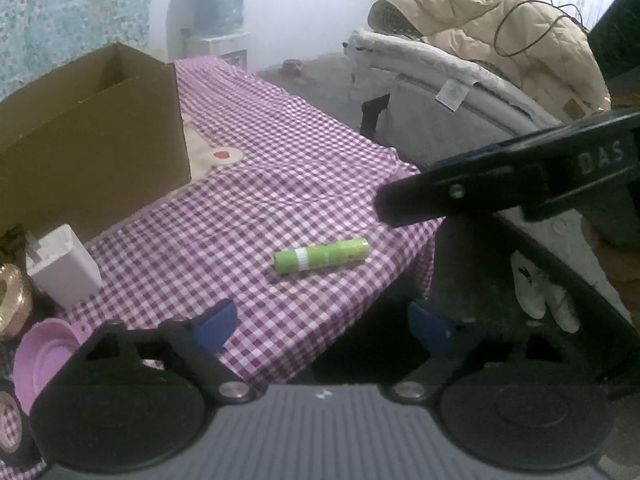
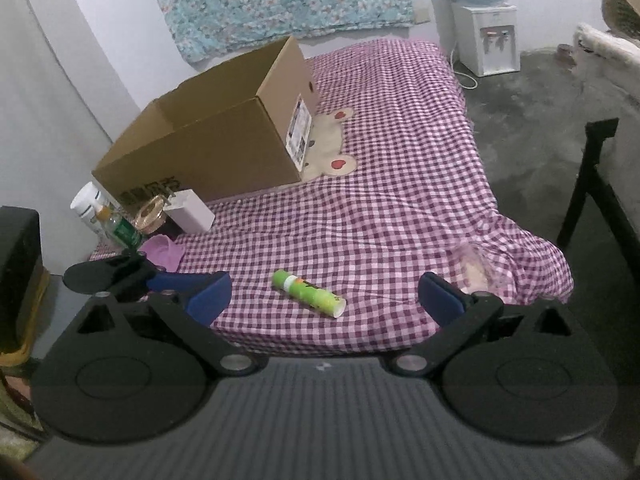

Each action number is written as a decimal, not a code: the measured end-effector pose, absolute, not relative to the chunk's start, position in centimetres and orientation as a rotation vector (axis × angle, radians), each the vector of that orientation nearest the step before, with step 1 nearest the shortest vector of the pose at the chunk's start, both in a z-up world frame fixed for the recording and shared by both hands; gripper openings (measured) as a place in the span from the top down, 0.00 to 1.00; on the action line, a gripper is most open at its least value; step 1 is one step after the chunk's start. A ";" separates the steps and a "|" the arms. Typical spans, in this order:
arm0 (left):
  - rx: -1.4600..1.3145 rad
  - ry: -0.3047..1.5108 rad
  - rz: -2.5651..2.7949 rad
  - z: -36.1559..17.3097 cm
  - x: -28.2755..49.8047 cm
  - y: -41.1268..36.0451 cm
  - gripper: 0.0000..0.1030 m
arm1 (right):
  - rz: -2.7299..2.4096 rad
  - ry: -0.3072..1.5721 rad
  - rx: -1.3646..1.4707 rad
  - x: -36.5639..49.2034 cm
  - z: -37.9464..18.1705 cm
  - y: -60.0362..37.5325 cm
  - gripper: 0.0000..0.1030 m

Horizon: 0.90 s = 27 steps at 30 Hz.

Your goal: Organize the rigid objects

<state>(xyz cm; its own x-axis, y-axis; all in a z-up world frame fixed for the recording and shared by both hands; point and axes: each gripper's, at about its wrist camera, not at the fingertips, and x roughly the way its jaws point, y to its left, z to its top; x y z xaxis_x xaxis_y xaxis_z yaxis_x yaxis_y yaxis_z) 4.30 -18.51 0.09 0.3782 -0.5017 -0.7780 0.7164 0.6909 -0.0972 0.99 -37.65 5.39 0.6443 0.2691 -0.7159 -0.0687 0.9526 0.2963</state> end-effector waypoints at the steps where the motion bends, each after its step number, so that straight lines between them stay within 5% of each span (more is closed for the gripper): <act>1: 0.270 0.889 -0.791 0.0 4.3 -18.5 0.17 | 0.205 0.852 0.247 1.2 5.3 -37.5 0.12; 10: 0.240 0.891 -0.797 -0.3 4.6 -18.5 0.47 | 0.288 0.884 0.124 2.4 4.1 -35.4 0.45; 16: 0.241 0.906 -0.810 -1.0 5.1 -18.7 0.68 | 0.324 0.921 0.045 4.1 3.0 -34.1 0.58; 21: 0.232 0.905 -0.815 -1.1 5.6 -18.7 0.69 | 0.319 0.982 0.036 5.5 1.6 -34.1 0.78; 27: 0.226 0.905 -0.822 -1.1 6.3 -18.9 0.69 | 0.315 1.019 0.145 7.1 0.9 -34.7 0.86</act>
